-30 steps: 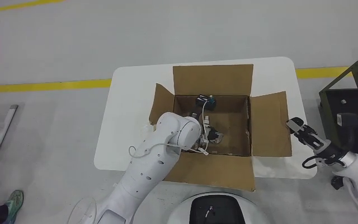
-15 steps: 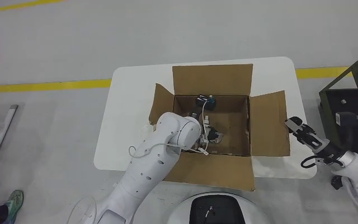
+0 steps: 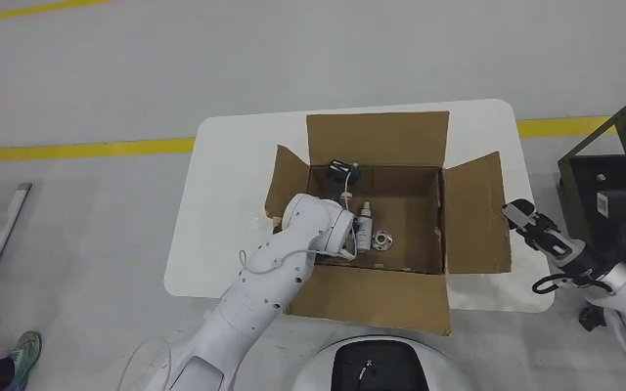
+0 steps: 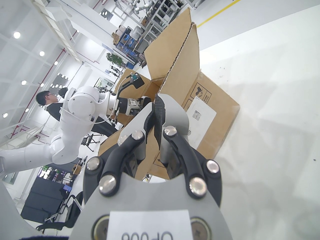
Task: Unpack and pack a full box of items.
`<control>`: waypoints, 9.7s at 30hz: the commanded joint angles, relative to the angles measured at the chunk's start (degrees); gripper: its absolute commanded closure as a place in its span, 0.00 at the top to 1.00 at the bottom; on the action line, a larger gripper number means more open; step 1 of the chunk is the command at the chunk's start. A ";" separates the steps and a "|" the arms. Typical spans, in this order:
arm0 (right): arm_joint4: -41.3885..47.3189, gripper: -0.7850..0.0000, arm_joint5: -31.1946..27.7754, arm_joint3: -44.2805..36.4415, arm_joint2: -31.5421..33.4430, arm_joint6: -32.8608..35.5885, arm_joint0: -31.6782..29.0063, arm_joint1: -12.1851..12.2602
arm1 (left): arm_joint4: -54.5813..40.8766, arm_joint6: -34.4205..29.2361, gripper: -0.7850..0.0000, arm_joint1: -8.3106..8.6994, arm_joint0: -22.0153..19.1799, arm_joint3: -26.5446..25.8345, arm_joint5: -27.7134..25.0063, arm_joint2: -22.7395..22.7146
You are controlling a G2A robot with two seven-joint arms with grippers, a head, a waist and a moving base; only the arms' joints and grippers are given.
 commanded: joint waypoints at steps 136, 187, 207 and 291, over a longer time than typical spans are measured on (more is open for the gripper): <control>2.10 0.00 -0.11 8.17 2.53 0.43 2.18 -0.24 | 21.79 -11.06 0.00 -0.72 12.81 -15.77 -10.16 -35.56; -5.41 0.00 5.35 6.56 3.77 -19.41 -1.36 -2.83 | 16.40 -1.50 0.00 1.23 16.42 1.02 -18.82 -40.04; -6.85 0.00 4.95 6.03 2.68 -16.76 -1.42 -3.39 | 17.11 -0.38 1.00 0.98 13.68 7.01 -16.43 -36.13; -69.86 0.00 47.50 -12.20 -31.30 18.59 23.43 -6.31 | 16.21 -0.28 1.00 1.62 14.74 -6.39 -13.95 -37.55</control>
